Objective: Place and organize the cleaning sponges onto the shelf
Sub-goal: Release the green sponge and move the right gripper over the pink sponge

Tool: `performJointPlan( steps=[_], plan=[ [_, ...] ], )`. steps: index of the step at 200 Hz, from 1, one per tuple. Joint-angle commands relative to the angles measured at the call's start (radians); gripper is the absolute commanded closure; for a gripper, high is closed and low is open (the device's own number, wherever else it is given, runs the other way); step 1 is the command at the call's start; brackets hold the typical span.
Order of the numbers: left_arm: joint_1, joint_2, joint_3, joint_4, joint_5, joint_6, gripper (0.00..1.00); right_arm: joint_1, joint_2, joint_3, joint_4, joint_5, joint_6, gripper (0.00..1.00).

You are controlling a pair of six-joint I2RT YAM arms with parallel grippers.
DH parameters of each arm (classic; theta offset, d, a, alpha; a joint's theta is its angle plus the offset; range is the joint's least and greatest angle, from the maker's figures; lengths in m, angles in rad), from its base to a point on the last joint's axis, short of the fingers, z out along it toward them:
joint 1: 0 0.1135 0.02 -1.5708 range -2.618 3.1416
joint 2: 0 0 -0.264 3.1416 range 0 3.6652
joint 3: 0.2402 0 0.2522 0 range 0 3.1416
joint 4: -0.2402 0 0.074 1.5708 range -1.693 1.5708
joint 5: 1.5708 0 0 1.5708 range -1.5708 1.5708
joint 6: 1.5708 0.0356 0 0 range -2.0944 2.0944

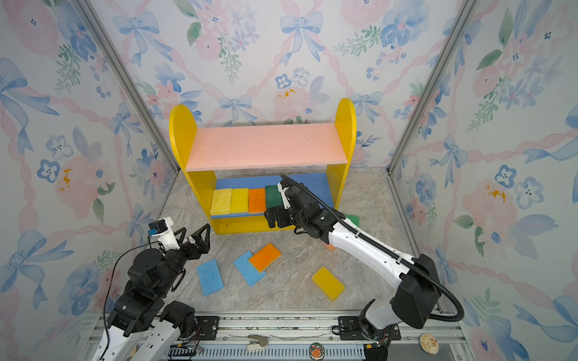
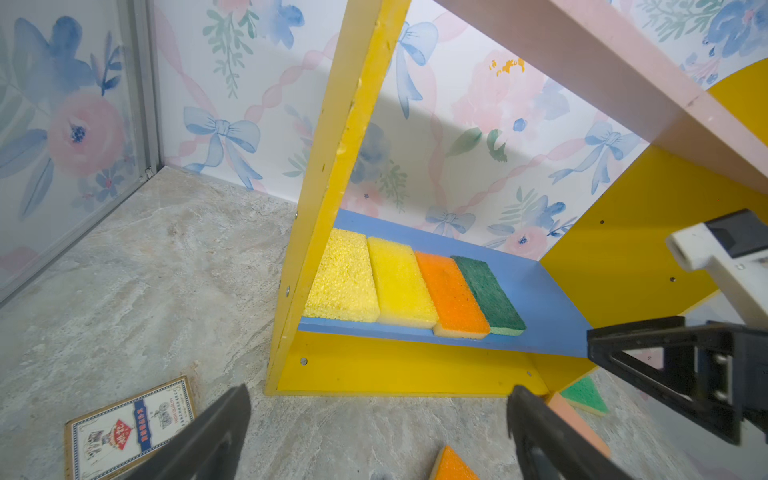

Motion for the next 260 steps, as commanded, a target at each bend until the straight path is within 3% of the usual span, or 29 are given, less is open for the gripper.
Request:
performJointPlan(
  steps=[1,32,62,92,118,154,230,260],
  plan=[
    [0.004,-0.009,-0.003,-0.004,-0.012,-0.002,0.02,0.029,-0.075,-0.105,-0.084,0.086,0.039,0.03],
    [0.002,0.057,0.005,-0.002,0.056,0.0,0.02,-0.021,-0.193,-0.24,-0.23,0.058,0.071,0.03],
    [0.002,0.134,0.02,0.004,0.182,-0.037,0.02,-0.187,-0.329,-0.349,-0.402,0.113,0.031,0.03],
    [0.003,0.186,-0.013,0.081,0.325,-0.145,0.02,-0.346,-0.377,-0.413,-0.404,0.117,-0.057,0.03],
    [0.002,0.219,-0.06,0.163,0.432,-0.235,0.02,-0.432,-0.313,-0.418,-0.315,0.025,-0.109,0.03],
    [0.002,0.22,-0.087,0.189,0.459,-0.255,0.02,-0.513,-0.154,-0.382,-0.248,-0.004,-0.149,0.03],
    [0.004,0.254,-0.121,0.204,0.449,-0.232,0.02,-0.516,0.086,-0.309,-0.139,-0.052,-0.246,0.03],
    [0.005,0.253,-0.122,0.204,0.441,-0.222,0.02,-0.517,0.161,-0.263,-0.155,-0.02,-0.273,0.03]
  ],
)
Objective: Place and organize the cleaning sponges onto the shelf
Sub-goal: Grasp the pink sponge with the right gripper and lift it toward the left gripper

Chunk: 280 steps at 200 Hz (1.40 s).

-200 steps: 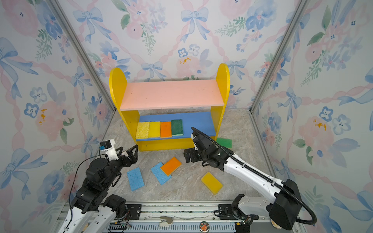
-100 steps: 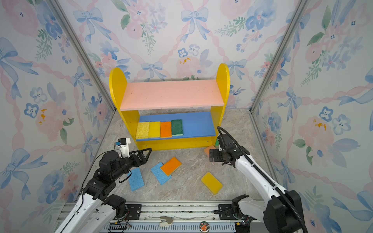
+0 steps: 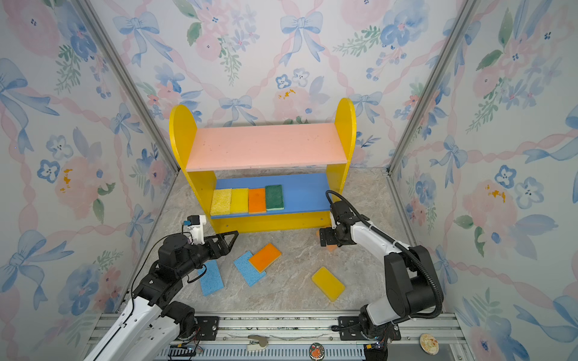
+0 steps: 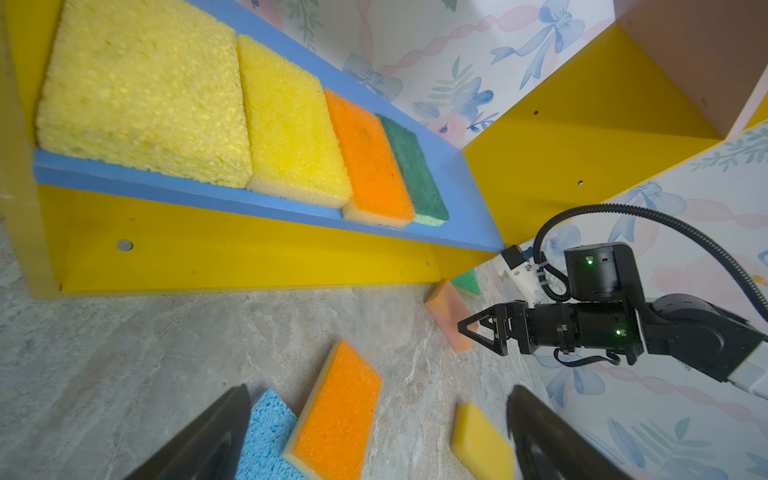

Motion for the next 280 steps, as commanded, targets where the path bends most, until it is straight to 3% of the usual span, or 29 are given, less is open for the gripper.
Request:
performJointPlan(
  steps=[1,92,115,138,159,194,238,280],
  plan=[
    [0.005,-0.005,-0.013,0.025,0.008,0.015,0.02,-0.007,0.054,0.057,0.017,0.013,-0.052,0.03],
    [0.006,-0.011,-0.027,0.025,0.006,0.011,0.02,0.046,0.113,0.041,0.036,0.003,-0.024,0.0],
    [0.006,-0.016,-0.031,0.024,0.011,0.003,0.02,0.08,0.101,0.025,0.028,0.038,0.012,0.17],
    [0.007,-0.021,-0.035,0.025,0.019,-0.007,0.02,0.118,0.074,0.026,0.005,0.081,0.018,0.24],
    [0.006,-0.035,-0.04,0.025,0.029,-0.016,0.02,0.124,0.049,0.02,-0.006,0.081,0.029,0.38],
    [0.005,-0.055,-0.057,0.026,0.051,-0.056,0.02,0.155,-0.012,0.011,-0.034,0.081,0.059,0.4],
    [-0.022,-0.058,-0.129,0.168,0.136,-0.202,0.02,0.331,-0.146,0.016,-0.093,0.078,0.166,0.39],
    [-0.242,0.017,-0.203,0.444,0.016,-0.331,0.02,0.582,-0.211,0.057,-0.081,0.099,0.305,0.38]
  ],
)
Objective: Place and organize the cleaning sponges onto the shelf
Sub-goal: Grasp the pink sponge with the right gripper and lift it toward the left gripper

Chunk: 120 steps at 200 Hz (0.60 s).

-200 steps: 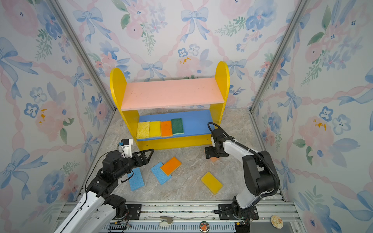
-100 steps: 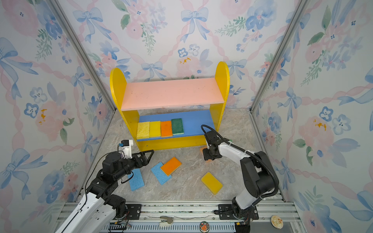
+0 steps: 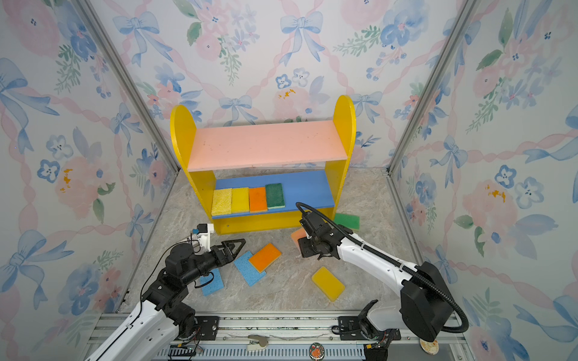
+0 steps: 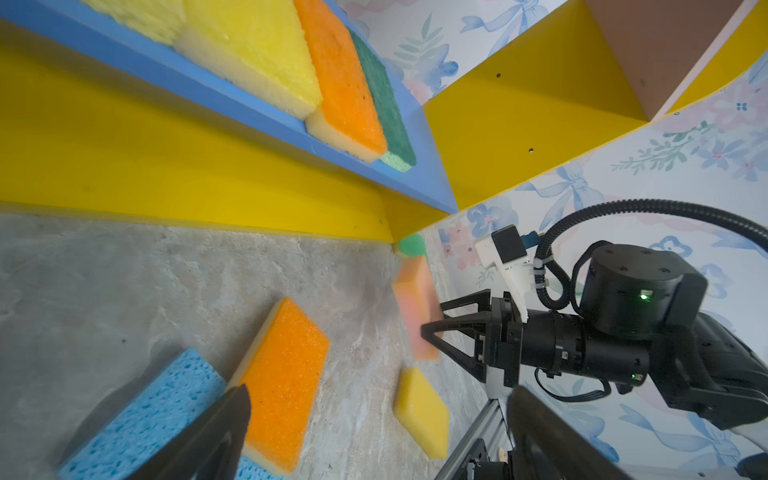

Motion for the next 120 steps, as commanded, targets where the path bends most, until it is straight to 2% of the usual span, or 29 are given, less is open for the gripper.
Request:
performJointPlan(
  steps=[1,13,35,68,96,120],
  plan=[
    [-0.107,0.065,-0.025,0.224,-0.057,-0.098,0.02,0.107,-0.025,0.04,-0.026,0.015,0.116,0.38],
    [-0.148,0.138,-0.031,0.298,-0.069,-0.123,0.02,0.169,-0.016,0.071,-0.027,0.017,0.129,0.37],
    [-0.177,0.231,-0.006,0.327,-0.085,-0.124,0.02,0.26,0.012,0.141,-0.047,0.041,0.138,0.37],
    [-0.207,0.277,0.018,0.343,-0.099,-0.128,0.04,0.332,0.042,0.195,-0.024,0.038,0.153,0.36],
    [-0.213,0.273,0.009,0.35,-0.106,-0.145,0.17,0.349,0.067,0.22,-0.017,0.031,0.152,0.36],
    [-0.213,0.263,-0.001,0.359,-0.112,-0.156,0.35,0.351,0.075,0.227,-0.012,0.019,0.151,0.33]
  ],
)
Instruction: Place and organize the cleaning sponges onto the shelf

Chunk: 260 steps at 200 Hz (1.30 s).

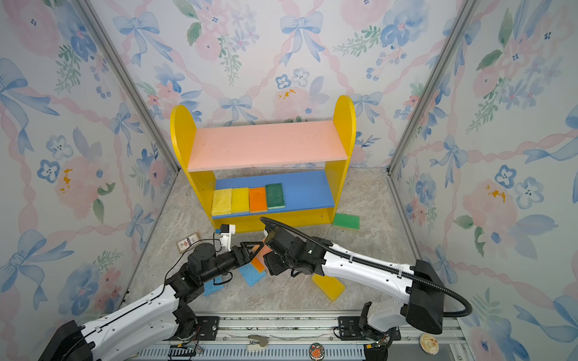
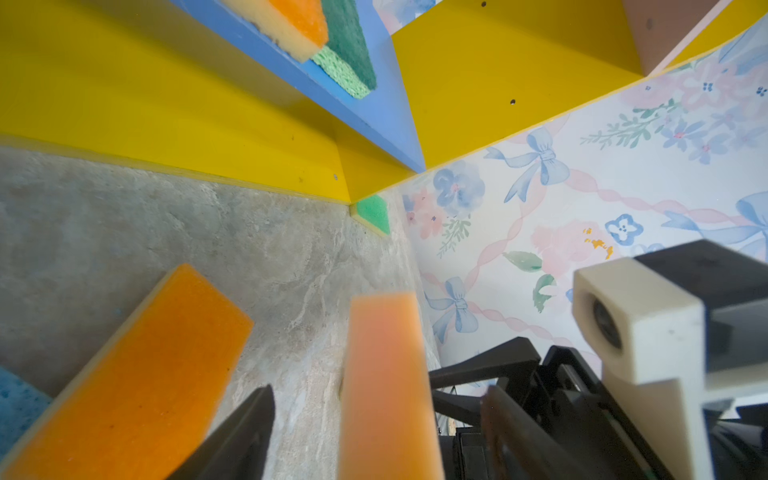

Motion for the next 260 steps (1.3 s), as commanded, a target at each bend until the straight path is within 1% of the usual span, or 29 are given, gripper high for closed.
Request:
performJointPlan(
  steps=[1,16,27,33,38,77,101,109,114,123,130,142,160,183,186,199,222,260],
  plan=[
    [-0.005,-0.016,0.006,0.039,-0.018,-0.015,0.36,0.011,0.012,0.038,-0.005,0.0,0.012,0.32],
    [-0.005,-0.014,0.0,0.054,-0.009,-0.018,0.48,0.011,0.006,0.032,0.0,0.0,0.011,0.28],
    [-0.005,-0.007,0.0,0.068,0.004,-0.017,0.62,0.008,-0.004,0.023,0.006,0.0,0.011,0.26],
    [-0.003,0.0,0.001,0.072,0.01,-0.017,0.66,0.005,-0.01,0.016,0.011,-0.002,0.012,0.23],
    [-0.003,0.004,0.001,0.076,0.014,-0.015,0.68,0.003,-0.016,0.012,0.016,-0.006,0.012,0.22],
    [0.017,0.032,-0.003,0.083,0.048,-0.011,0.71,-0.046,-0.074,-0.052,0.059,-0.056,0.033,0.17],
    [0.064,0.029,-0.006,0.083,0.091,-0.012,0.71,-0.108,-0.15,-0.088,0.054,-0.103,0.03,0.07],
    [0.092,0.025,-0.004,0.083,0.119,-0.014,0.72,-0.146,-0.19,-0.112,0.069,-0.151,0.033,0.04],
    [0.11,0.022,-0.001,0.083,0.141,-0.016,0.72,-0.177,-0.218,-0.13,0.085,-0.202,0.039,0.02],
    [0.143,0.017,0.007,0.083,0.183,-0.018,0.72,-0.238,-0.259,-0.159,0.11,-0.296,0.051,0.01],
    [0.168,0.012,0.018,0.081,0.217,-0.017,0.72,-0.275,-0.293,-0.179,0.123,-0.339,0.059,0.0],
    [0.2,0.008,0.038,0.082,0.266,-0.016,0.72,-0.335,-0.345,-0.218,0.154,-0.416,0.073,0.02],
    [0.227,0.018,0.072,0.082,0.334,-0.019,0.73,-0.409,-0.38,-0.26,0.225,-0.592,0.099,0.03],
    [0.23,0.039,0.119,0.094,0.398,-0.032,0.73,-0.417,-0.391,-0.291,0.303,-0.683,0.111,0.02],
    [0.229,0.041,0.126,0.097,0.406,-0.036,0.74,-0.417,-0.39,-0.295,0.317,-0.692,0.138,0.02],
    [0.229,0.042,0.145,0.099,0.425,-0.048,0.74,-0.417,-0.392,-0.32,0.383,-0.725,0.17,0.0],
    [0.229,0.03,0.144,0.132,0.433,-0.09,0.74,-0.416,-0.387,-0.347,0.486,-0.762,0.212,0.04],
    [0.229,0.02,0.115,0.214,0.438,-0.161,0.75,-0.409,-0.352,-0.36,0.573,-0.801,0.246,0.09]
  ],
)
